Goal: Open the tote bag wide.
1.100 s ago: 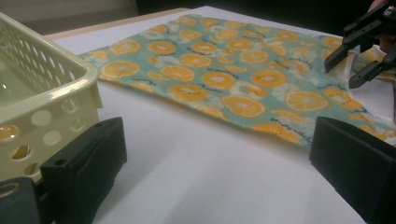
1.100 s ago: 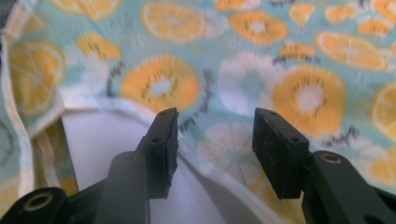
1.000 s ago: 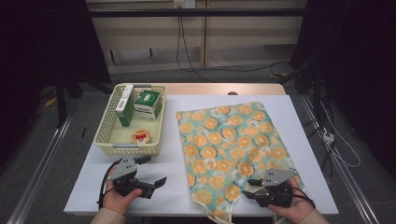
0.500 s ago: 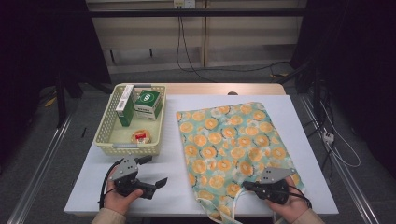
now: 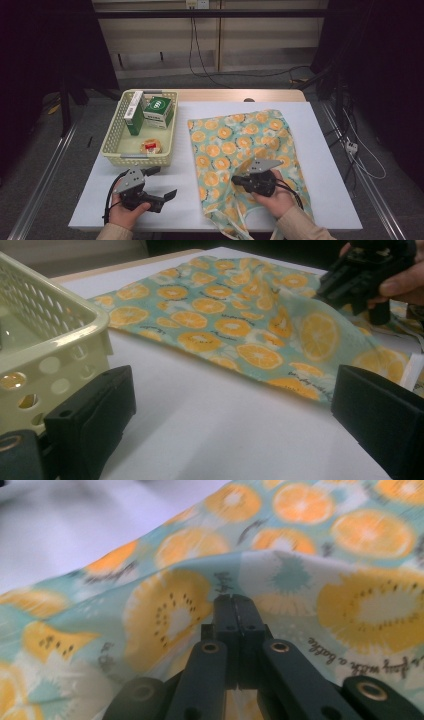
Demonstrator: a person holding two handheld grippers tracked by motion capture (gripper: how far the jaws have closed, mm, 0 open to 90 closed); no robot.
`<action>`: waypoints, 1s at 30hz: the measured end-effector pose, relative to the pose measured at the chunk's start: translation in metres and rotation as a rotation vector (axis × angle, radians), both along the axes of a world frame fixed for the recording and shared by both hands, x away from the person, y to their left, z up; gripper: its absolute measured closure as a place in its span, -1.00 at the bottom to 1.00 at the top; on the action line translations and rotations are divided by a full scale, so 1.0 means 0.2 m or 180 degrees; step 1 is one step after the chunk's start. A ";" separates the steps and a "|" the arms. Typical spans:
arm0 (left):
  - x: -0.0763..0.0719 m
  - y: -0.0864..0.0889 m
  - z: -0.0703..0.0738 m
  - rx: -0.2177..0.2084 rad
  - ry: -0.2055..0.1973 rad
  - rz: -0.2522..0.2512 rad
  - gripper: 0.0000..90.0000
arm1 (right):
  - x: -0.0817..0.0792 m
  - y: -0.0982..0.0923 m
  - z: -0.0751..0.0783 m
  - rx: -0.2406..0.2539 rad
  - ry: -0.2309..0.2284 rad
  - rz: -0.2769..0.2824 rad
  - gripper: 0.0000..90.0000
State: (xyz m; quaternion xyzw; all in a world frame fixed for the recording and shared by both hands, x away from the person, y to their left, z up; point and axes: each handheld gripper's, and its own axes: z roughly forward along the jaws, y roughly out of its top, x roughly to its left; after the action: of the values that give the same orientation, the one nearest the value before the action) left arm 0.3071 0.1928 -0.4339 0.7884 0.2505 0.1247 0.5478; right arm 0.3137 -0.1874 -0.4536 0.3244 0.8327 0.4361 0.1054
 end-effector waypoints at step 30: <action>0.12 -0.46 -0.07 0.0786 0.0655 0.0099 -0.59 | -0.12 -0.28 0.15 0.0019 -0.0143 -0.0400 -0.44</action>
State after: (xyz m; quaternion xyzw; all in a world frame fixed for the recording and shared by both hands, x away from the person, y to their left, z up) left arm 0.3315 0.1003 -0.4481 0.8544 0.3003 0.0817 0.4161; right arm 0.2895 -0.2438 -0.4245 0.3665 0.8068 0.4383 0.1504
